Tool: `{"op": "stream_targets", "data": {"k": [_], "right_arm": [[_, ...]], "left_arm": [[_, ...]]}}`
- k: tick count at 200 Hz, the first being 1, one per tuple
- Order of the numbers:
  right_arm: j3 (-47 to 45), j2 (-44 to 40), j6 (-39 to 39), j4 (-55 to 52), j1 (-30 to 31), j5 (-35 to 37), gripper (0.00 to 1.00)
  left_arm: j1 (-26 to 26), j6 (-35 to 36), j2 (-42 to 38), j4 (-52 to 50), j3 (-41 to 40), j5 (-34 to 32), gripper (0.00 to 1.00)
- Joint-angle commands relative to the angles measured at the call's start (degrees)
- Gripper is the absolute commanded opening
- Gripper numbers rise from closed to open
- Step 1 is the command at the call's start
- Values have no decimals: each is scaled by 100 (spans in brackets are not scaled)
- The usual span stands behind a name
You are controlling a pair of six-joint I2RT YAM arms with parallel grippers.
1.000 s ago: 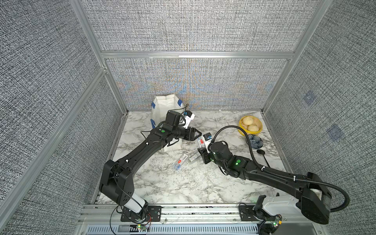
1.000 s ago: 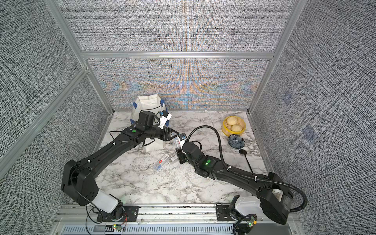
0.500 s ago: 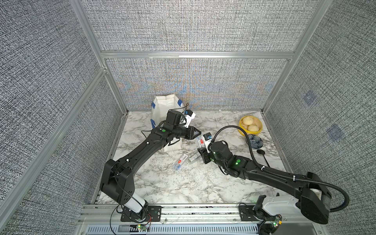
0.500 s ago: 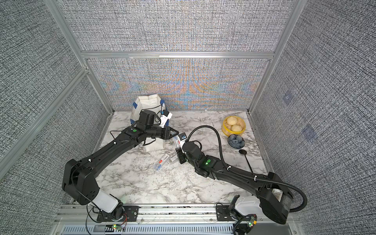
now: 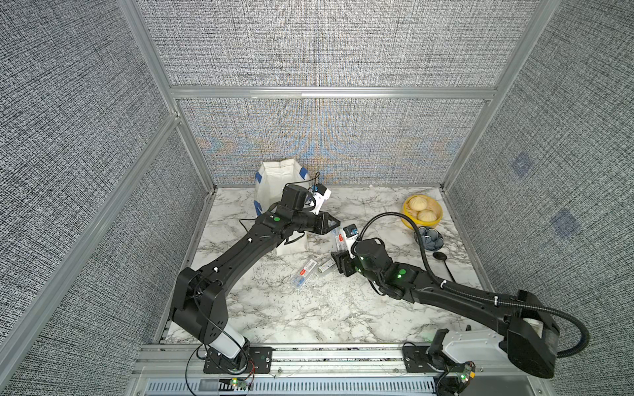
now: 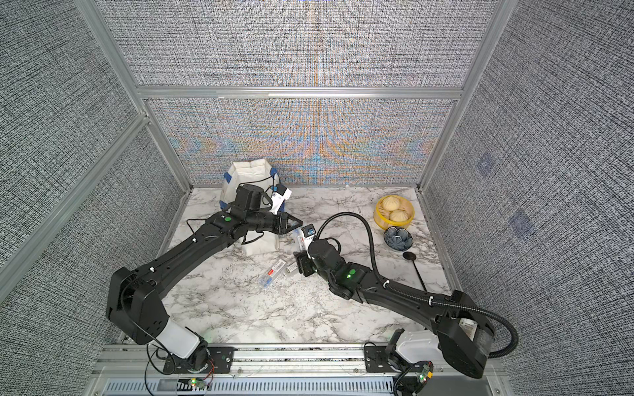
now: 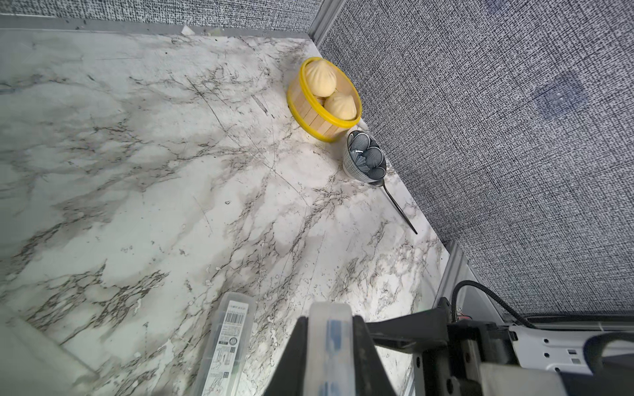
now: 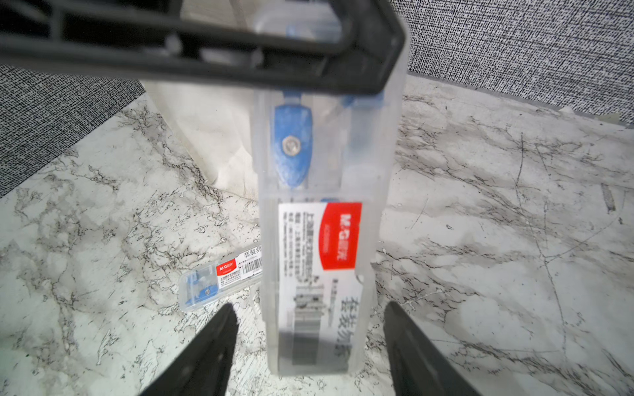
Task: Put the compass set into the canvas bag
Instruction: Pick up the compass set at the center of the board, then place the compass set in the canvas bag.
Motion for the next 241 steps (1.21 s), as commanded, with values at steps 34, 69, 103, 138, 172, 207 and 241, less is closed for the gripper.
{"op": "stream_targets", "data": {"k": [34, 69, 103, 138, 172, 207, 241], "right_arm": [[-623, -283, -34, 414, -2, -65, 83], [-1352, -553, -148, 1077, 2, -123, 83], [-1698, -725, -223, 1480, 3, -102, 83], [-1629, -796, -200, 1277, 2, -149, 83], [-1609, -833, -182, 1200, 5, -248, 83], [-1573, -832, -189, 1115, 2, -280, 83], [-1558, -840, -189, 1064, 2, -272, 83]], "left_arm": [[12, 158, 5, -63, 233, -190, 14], [65, 416, 17, -342, 689, -272, 13], [286, 691, 40, -771, 1379, -420, 13], [807, 916, 89, -1196, 2144, -495, 12], [1542, 1215, 290, -1621, 2878, -735, 12], [2043, 1508, 846, -1984, 3594, -1124, 12], [2352, 1524, 1463, -1958, 3921, -1169, 11]]}}
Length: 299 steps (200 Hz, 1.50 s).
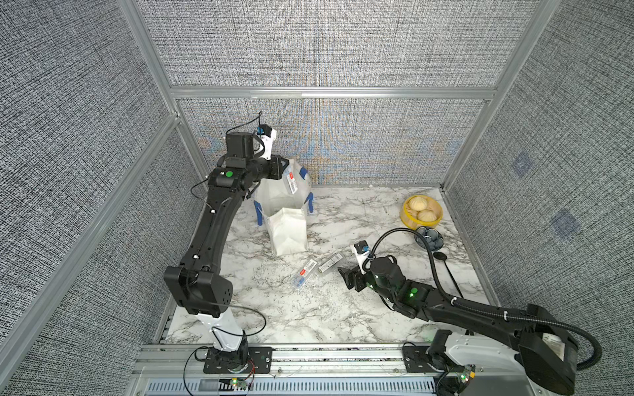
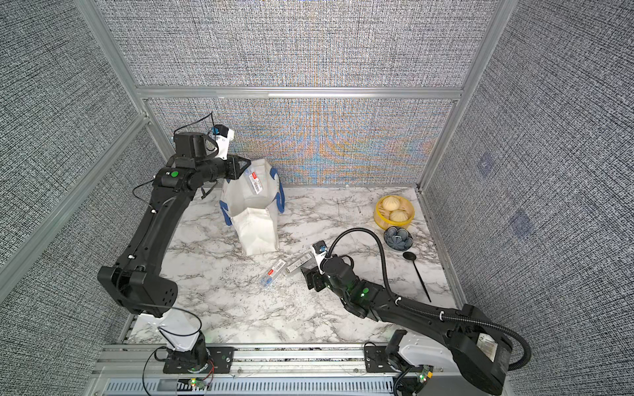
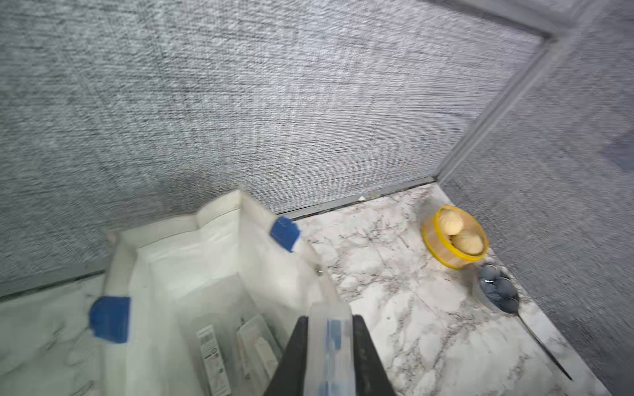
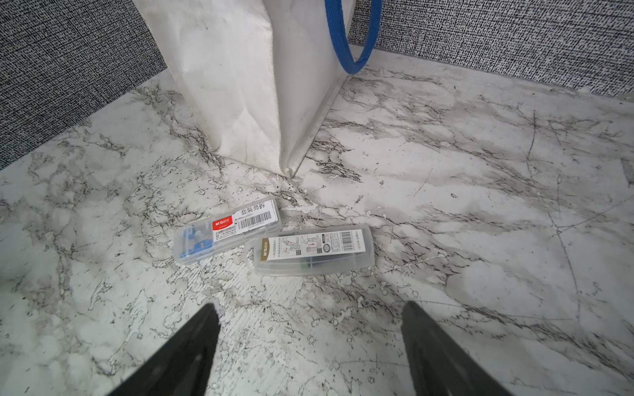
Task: Put the compass set into the canvas bag
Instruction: Place the compass set in the canvas bag.
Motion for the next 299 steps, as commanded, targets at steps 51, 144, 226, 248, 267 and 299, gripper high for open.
{"op": "stream_targets", "data": {"k": [51, 144, 226, 248, 267, 299], "right_arm": [[58, -1, -37, -62, 0, 13, 83], [136, 200, -32, -93, 1, 7, 83], [184, 329, -38, -90, 2, -12, 83], [184, 340, -37, -90, 3, -12, 83], [195, 325, -31, -113, 2, -16, 83], [187, 306, -33, -129, -4, -4, 83]], "left_arm": [[189, 170, 1139, -115, 369, -165, 10], [174, 155, 2003, 49, -288, -92, 10], [152, 147, 1918, 111, -572, -22, 18], [133, 144, 1840, 109, -558, -4, 22], [123, 136, 1779, 89, -538, 24, 26], [103, 125, 1631, 83, -511, 69, 31]]}}
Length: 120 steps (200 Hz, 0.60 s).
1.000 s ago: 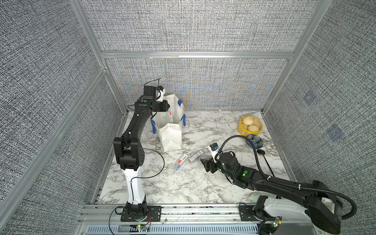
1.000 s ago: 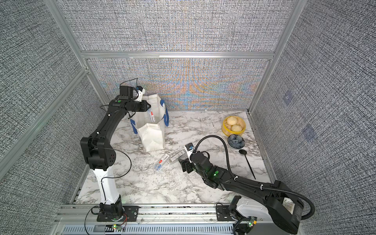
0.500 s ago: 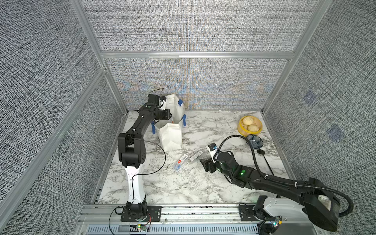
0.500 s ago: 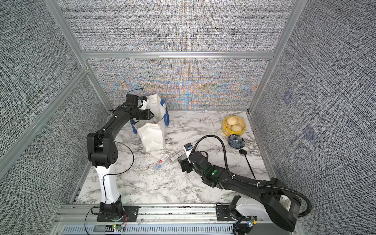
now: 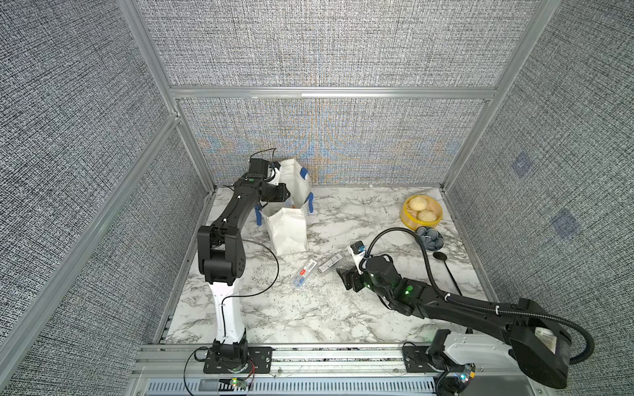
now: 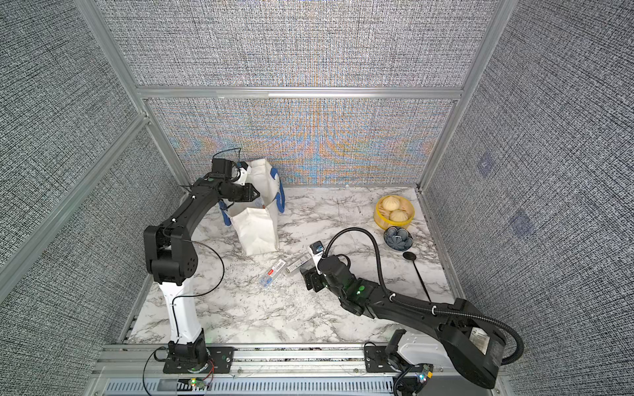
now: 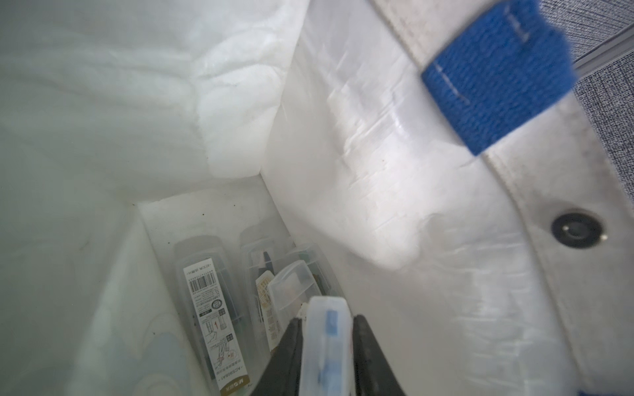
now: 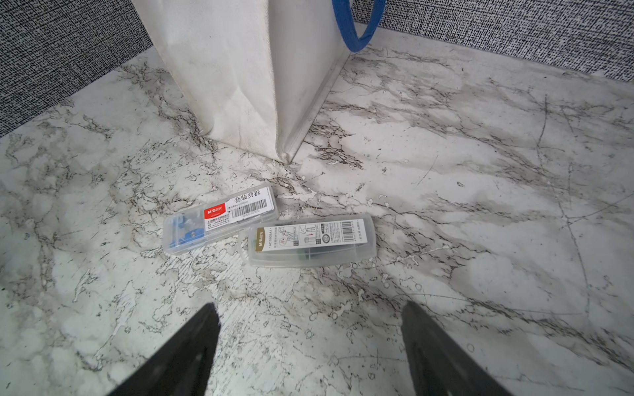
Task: Put the compass set into the canvas bag
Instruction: Place the compass set in the canvas bag.
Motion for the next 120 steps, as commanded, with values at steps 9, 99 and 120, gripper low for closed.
{"op": "stream_targets", "data": {"k": [9, 99, 120], "right_arm": [[55, -19, -8, -44, 3, 15, 83], [91, 14, 8, -67, 3, 32, 83], [115, 68, 12, -82, 1, 25, 83]], "left_arm": [[-21, 10, -185, -71, 54, 55, 32], [-146, 13, -912, -357, 275, 304, 37], [-195, 37, -1234, -485, 218, 321, 37]]}}
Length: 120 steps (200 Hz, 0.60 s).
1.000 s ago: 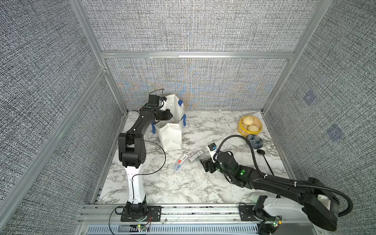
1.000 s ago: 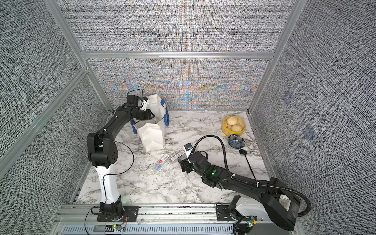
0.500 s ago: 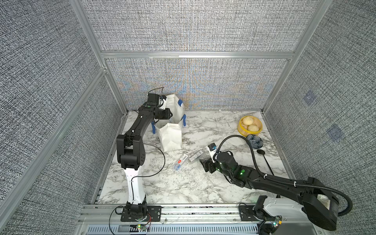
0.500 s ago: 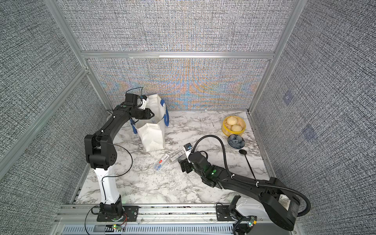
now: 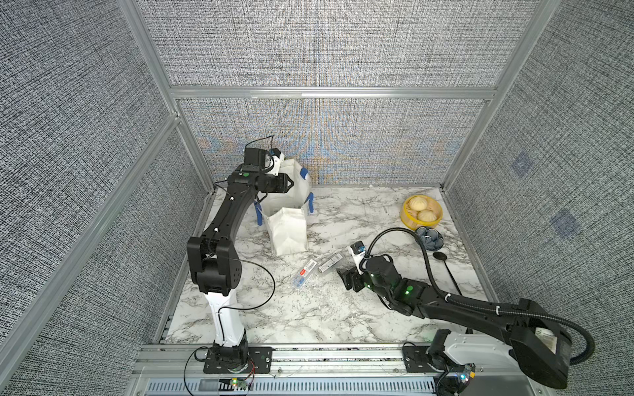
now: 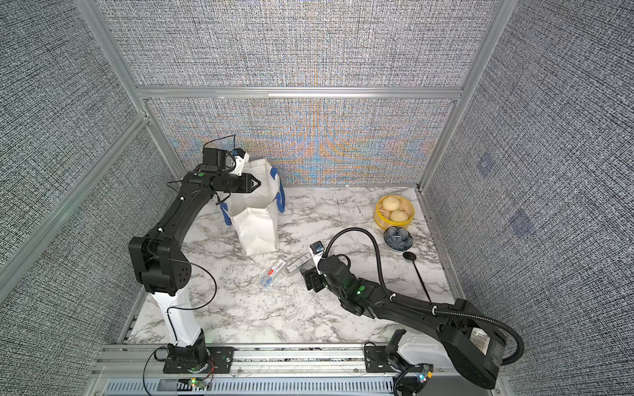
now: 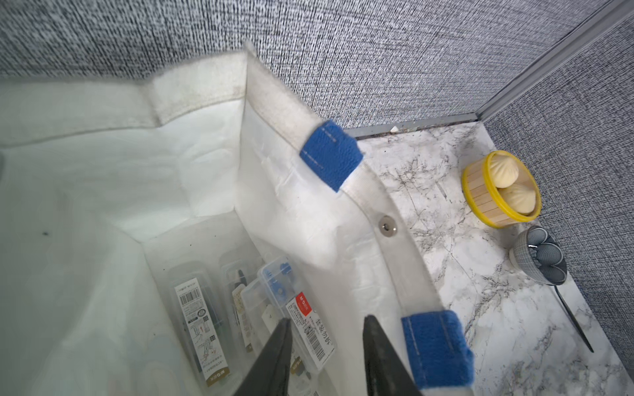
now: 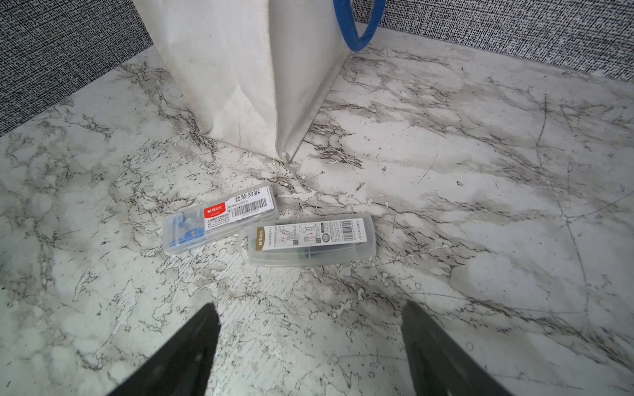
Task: Put the compass set into the canvas bag
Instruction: Place the compass set in the canvas bag, then pick up the compass set at the center of the board.
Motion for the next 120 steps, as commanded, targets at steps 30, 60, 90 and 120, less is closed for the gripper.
{"op": "stream_targets", "data": {"k": [30, 60, 90, 120], "right_arm": [[155, 154, 6, -109, 2, 41, 83], [227, 296, 22, -193, -7, 96, 83], [590, 515, 373, -845, -7, 133, 83], [1436, 1054, 1332, -2289, 2, -185, 83]], "left_arm": [[-252, 57, -1014, -255, -500, 41, 37], [-501, -61, -1890, 319, -1675, -23, 37], [-739, -159, -2489, 587, -2642, -46, 37], [-766, -162, -2925, 816, -3268, -61, 37]]}}
